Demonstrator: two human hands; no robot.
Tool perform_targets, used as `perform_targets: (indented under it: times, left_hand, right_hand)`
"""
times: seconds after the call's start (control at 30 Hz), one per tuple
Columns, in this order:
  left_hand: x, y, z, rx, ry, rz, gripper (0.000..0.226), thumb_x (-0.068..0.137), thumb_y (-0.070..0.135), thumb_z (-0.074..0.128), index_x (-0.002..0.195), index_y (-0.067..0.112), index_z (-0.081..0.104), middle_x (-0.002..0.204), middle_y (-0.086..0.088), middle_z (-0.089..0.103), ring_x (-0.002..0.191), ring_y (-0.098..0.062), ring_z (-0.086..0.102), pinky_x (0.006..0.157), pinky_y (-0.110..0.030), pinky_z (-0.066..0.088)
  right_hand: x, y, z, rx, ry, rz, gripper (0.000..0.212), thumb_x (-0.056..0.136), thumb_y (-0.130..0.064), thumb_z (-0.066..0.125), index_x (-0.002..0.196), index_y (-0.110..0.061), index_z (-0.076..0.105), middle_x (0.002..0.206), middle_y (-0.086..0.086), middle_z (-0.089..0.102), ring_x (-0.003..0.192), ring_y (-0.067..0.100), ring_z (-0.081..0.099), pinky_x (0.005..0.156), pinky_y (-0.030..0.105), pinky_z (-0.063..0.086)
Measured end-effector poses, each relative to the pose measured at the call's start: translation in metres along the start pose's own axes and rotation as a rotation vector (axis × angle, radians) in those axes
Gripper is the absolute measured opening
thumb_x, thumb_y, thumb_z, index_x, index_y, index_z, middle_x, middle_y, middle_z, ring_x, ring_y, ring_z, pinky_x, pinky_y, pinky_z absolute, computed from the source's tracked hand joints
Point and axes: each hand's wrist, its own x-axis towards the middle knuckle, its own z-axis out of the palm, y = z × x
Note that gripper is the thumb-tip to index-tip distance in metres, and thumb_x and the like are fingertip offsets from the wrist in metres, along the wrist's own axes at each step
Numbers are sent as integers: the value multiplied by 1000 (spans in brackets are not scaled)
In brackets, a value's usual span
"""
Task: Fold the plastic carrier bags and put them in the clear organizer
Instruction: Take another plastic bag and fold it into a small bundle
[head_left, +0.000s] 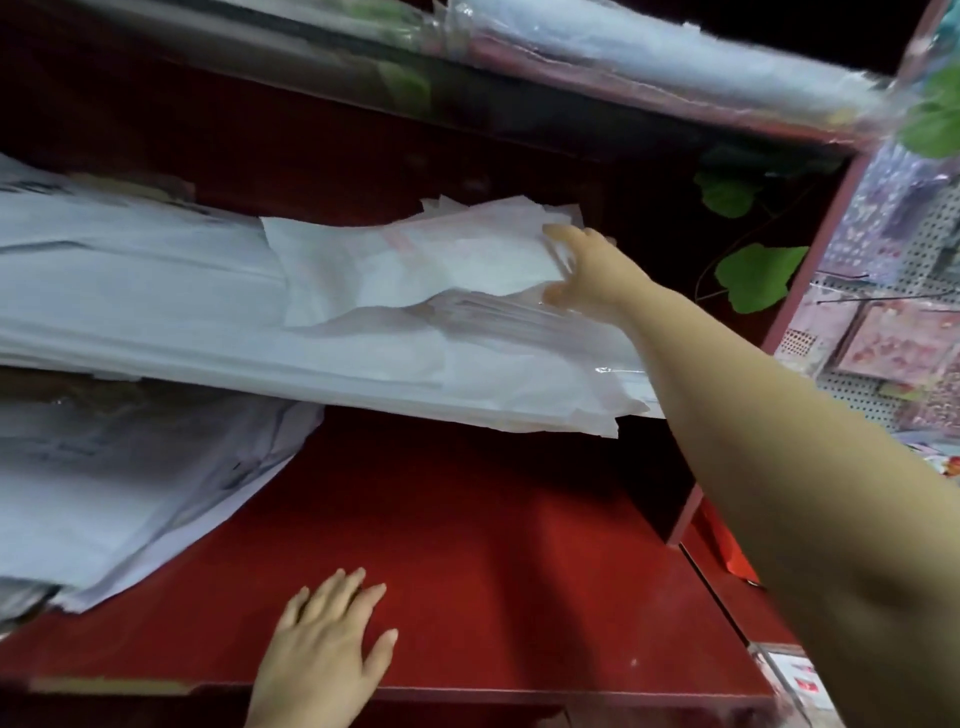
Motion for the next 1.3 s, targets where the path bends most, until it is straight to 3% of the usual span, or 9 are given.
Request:
perform_targets:
  times: [0.13, 0.23, 0.4, 0.47, 0.6, 0.8, 0.9, 1.0, 1.3]
  left_hand:
    - [7, 0, 7, -7, 13, -15, 83, 95, 51, 0, 81, 22, 76, 90, 1, 73, 83, -17, 70, 81, -30, 31]
    - [7, -1, 12, 27, 17, -11, 82, 95, 51, 0, 83, 22, 76, 92, 1, 73, 85, -17, 70, 83, -30, 30]
    - [-1, 0, 2, -13, -109, -57, 86, 90, 60, -7, 99, 27, 72, 110, 5, 67, 105, -8, 60, 96, -24, 31]
    - [1, 5, -6, -67, -97, -75, 99, 68, 80, -18, 129, 36, 46, 141, 16, 34, 132, -2, 30, 110, -27, 17]
    - [-2, 29, -56, -1075, -92, -338, 56, 67, 64, 61, 116, 39, 48, 138, 4, 47, 124, -13, 44, 104, -28, 27]
    - [-47, 78, -144, -2114, 20, -12, 84, 22, 69, 81, 93, 24, 76, 111, -5, 68, 100, -23, 66, 72, -42, 57]
    - [-53, 90, -164, -2077, 132, 96, 65, 42, 68, 73, 93, 28, 76, 108, -2, 70, 95, -16, 68, 69, -33, 57]
    - [-43, 101, -170, -1937, 310, -175, 40, 73, 47, 55, 97, 19, 69, 83, 4, 71, 66, -2, 68, 49, -16, 52]
    - [-58, 118, -121, -1609, 399, -379, 26, 79, 0, 67, 98, 15, 63, 91, -1, 67, 78, -13, 64, 59, -23, 48]
  right_hand:
    - [1, 9, 8, -53, -43, 72, 56, 89, -21, 56, 140, -17, 33, 138, 8, 42, 123, 26, 43, 90, 31, 37]
    - [0, 6, 8, -23, 9, 115, 24, 88, -30, 57, 100, -10, 57, 95, 8, 56, 95, 28, 51, 67, 29, 35]
    - [-15, 10, 0, -122, 184, 111, 28, 83, -3, 42, 57, -11, 35, 60, 0, 36, 72, 26, 41, 56, 28, 26]
    - [-30, 14, -6, -95, 251, 95, 28, 79, 1, 40, 56, -12, 31, 57, 2, 35, 68, 24, 38, 54, 29, 24]
    - [-74, 18, -18, -89, 292, 84, 13, 78, 2, 41, 71, -2, 51, 65, 8, 44, 67, 24, 39, 55, 27, 26]
    - [-149, 30, -18, -113, 442, -139, 24, 75, 7, 54, 89, -2, 71, 85, 17, 67, 76, 32, 64, 64, 27, 44]
    - [-175, 35, -15, -212, 522, -349, 29, 66, -15, 45, 70, -7, 72, 61, 10, 64, 47, 24, 62, 44, 17, 41]
    - [-201, 38, -9, -150, 471, -426, 35, 63, -18, 39, 70, -8, 72, 63, 9, 66, 49, 24, 63, 43, 22, 43]
    - [-265, 48, 32, -225, 279, -380, 23, 51, -11, 53, 67, -17, 68, 58, -1, 55, 56, 19, 54, 33, 19, 27]
